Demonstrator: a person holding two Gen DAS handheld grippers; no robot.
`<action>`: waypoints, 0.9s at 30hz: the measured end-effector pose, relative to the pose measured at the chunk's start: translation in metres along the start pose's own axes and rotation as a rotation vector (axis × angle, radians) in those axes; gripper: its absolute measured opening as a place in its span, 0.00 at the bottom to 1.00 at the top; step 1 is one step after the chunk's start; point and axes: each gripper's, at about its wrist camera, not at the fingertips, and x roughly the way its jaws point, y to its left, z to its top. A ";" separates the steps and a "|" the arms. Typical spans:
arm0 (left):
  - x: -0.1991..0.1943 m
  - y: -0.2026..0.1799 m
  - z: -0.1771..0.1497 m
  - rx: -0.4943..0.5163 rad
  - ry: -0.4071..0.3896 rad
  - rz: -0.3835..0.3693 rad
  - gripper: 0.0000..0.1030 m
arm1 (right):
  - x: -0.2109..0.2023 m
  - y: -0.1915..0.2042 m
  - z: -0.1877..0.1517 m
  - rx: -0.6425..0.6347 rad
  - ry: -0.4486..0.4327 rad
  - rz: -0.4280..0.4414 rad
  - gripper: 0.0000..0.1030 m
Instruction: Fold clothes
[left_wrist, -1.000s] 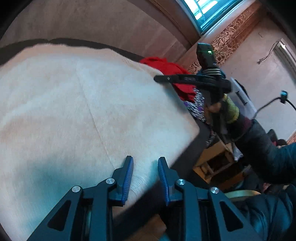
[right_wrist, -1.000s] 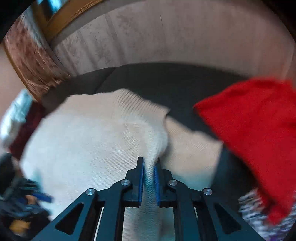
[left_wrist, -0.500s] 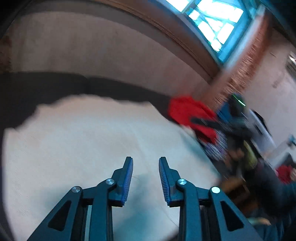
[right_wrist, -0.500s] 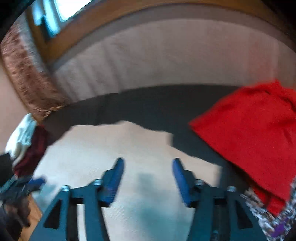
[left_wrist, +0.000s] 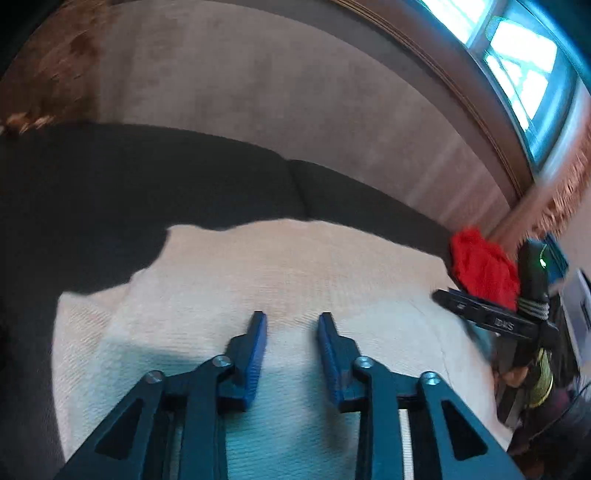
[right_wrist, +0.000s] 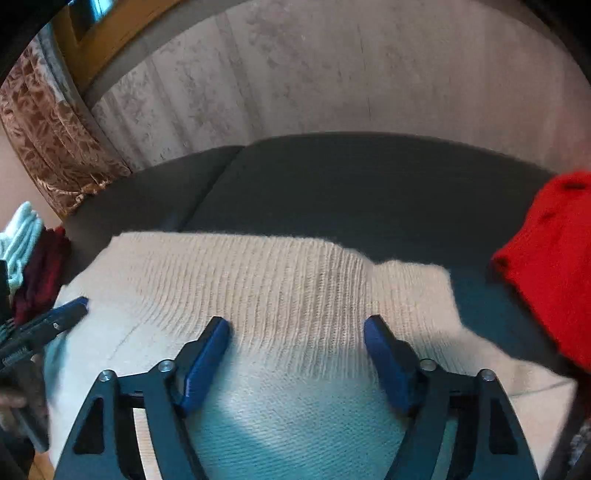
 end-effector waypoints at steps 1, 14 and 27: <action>0.000 0.002 -0.001 -0.008 -0.006 -0.001 0.24 | 0.005 0.002 0.001 -0.003 0.004 -0.002 0.82; -0.043 0.033 -0.021 -0.193 -0.080 -0.031 0.30 | 0.008 0.003 -0.002 -0.043 0.002 -0.033 0.90; -0.170 0.086 -0.109 -0.235 -0.070 0.072 0.32 | -0.012 0.010 -0.009 -0.014 0.003 -0.014 1.00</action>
